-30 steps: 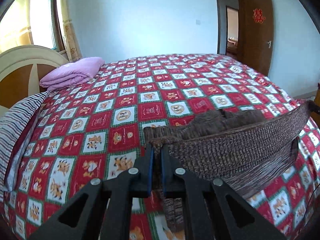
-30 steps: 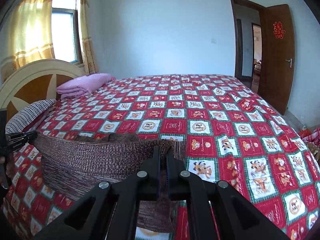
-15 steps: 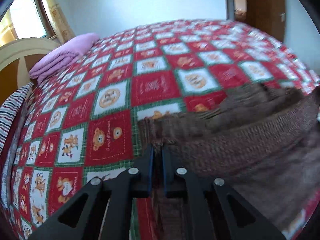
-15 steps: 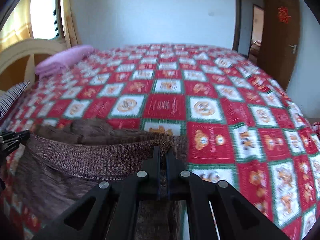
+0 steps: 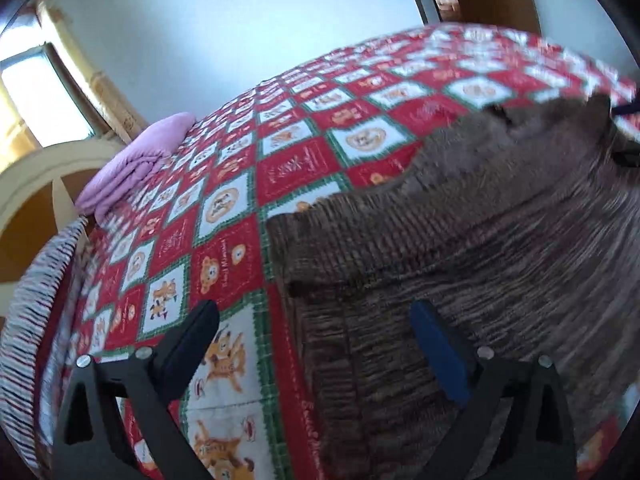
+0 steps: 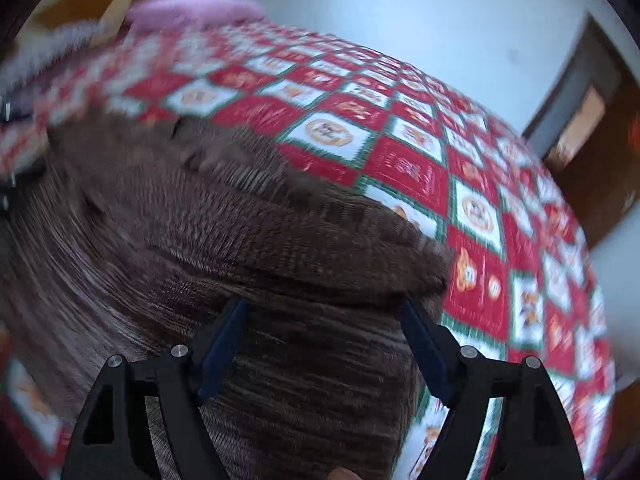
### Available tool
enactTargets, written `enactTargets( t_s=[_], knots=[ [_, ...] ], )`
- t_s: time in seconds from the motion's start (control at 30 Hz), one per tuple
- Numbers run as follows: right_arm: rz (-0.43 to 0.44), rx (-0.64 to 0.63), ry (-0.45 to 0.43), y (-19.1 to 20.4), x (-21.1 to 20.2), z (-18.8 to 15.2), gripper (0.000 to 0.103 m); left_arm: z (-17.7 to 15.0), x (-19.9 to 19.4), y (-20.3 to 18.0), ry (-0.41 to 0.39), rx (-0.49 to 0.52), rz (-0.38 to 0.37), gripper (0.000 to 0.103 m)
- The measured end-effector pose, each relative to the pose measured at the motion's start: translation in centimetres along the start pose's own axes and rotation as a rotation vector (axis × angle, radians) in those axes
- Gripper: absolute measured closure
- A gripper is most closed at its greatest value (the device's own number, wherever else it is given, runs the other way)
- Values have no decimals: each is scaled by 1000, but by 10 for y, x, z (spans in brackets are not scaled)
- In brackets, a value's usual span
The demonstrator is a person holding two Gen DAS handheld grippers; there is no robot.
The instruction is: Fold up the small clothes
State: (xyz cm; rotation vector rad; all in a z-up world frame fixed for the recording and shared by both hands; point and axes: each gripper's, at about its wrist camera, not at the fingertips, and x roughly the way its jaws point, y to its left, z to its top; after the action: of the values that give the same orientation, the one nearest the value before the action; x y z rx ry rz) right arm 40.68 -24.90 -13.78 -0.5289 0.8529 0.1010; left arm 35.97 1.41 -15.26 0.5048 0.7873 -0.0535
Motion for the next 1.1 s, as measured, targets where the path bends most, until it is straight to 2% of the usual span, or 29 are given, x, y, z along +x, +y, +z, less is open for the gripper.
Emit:
enactTargets(
  t_s=[0.1,0.13,0.2,0.3,0.37,0.43,0.57,0.7,0.8,0.97,1.03,1.1],
  knots=[
    [-39,-36,13,1,14,28,24,15,17,5,2,-34,29,0],
    [-84,-34,13,-5,19,42,24,24,25,10,4,-51,77,0],
    [-161,29,-10,-24,23,68,24,42,39,29,23,-127,139,0],
    [-164,169,-55,-54,18,90,24,56,53,59,61,-239,175,0],
    [-170,220,-70,-64,14,90,24,54,57,74,90,-298,199,0],
    [-164,234,-75,-67,11,79,24,42,59,84,108,-333,192,0],
    [-133,239,-71,-62,4,44,24,12,55,87,133,-335,197,0],
    [-62,273,-20,-60,-5,8,24,-12,27,86,104,-360,148,1],
    [13,330,-4,-60,-18,-23,24,-27,-6,80,40,-363,76,1],
    [81,420,-3,-53,-40,-58,24,-29,-21,59,13,-334,3,3],
    [107,445,-11,-49,-52,-67,24,-28,-23,53,11,-337,-35,17],
    [115,442,-30,-43,-65,-73,24,-31,-21,48,46,-378,-120,26]
  ],
)
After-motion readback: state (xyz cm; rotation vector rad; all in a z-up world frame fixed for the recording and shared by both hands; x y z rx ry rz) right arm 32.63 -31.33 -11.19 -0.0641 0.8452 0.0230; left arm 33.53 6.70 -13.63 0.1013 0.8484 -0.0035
